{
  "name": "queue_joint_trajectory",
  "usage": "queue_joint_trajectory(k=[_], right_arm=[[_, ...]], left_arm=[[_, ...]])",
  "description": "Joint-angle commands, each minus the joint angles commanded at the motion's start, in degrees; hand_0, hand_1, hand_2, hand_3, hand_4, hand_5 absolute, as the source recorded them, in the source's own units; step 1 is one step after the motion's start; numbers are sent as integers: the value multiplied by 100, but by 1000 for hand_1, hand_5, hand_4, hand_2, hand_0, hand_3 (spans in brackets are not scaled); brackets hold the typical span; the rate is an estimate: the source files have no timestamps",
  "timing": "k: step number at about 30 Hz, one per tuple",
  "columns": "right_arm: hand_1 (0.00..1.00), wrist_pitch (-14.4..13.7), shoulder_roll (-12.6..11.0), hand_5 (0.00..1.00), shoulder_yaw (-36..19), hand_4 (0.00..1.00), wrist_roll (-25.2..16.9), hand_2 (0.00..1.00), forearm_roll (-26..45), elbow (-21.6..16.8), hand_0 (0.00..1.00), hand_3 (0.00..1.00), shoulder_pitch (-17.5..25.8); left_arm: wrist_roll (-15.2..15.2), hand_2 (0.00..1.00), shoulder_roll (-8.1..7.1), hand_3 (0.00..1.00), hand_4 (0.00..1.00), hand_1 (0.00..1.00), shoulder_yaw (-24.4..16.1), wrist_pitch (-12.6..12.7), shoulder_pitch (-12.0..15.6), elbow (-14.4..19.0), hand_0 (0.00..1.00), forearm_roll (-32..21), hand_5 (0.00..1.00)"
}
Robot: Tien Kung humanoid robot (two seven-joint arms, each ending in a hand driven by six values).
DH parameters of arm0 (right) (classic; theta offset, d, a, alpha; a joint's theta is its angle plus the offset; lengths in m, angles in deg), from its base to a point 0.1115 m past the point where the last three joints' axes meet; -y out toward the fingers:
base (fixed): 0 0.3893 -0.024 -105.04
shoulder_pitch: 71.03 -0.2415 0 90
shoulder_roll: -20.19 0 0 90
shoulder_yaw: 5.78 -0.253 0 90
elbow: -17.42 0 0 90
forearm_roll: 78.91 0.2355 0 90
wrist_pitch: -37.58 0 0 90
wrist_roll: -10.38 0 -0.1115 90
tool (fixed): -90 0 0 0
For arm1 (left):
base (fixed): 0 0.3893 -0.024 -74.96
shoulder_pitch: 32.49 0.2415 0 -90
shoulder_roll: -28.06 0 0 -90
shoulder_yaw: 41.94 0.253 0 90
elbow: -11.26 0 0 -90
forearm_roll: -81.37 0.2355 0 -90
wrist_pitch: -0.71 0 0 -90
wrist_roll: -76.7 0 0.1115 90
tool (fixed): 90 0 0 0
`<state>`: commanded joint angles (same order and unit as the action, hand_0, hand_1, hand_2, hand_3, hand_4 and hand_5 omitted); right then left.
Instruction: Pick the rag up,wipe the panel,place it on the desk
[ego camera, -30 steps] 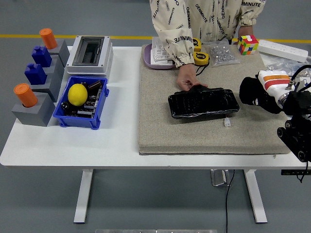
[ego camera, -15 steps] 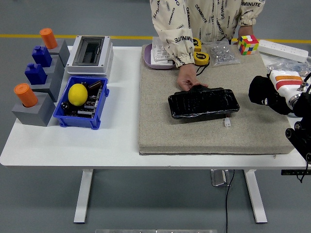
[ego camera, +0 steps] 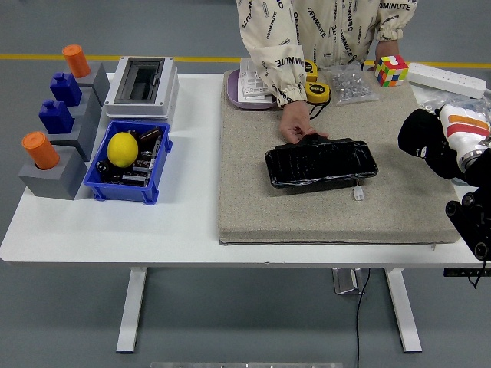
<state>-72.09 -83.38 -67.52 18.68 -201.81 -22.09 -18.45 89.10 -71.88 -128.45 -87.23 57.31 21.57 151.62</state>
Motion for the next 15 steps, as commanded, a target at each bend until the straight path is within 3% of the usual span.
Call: queue_joint_trajectory(k=[15], right_arm=[[321,-7,32,95,-1,998,166,356,153,-12,242,395,30]], left_arm=[[4,740,-7,567,599,696,-27,0,-9,0,650,17,476]])
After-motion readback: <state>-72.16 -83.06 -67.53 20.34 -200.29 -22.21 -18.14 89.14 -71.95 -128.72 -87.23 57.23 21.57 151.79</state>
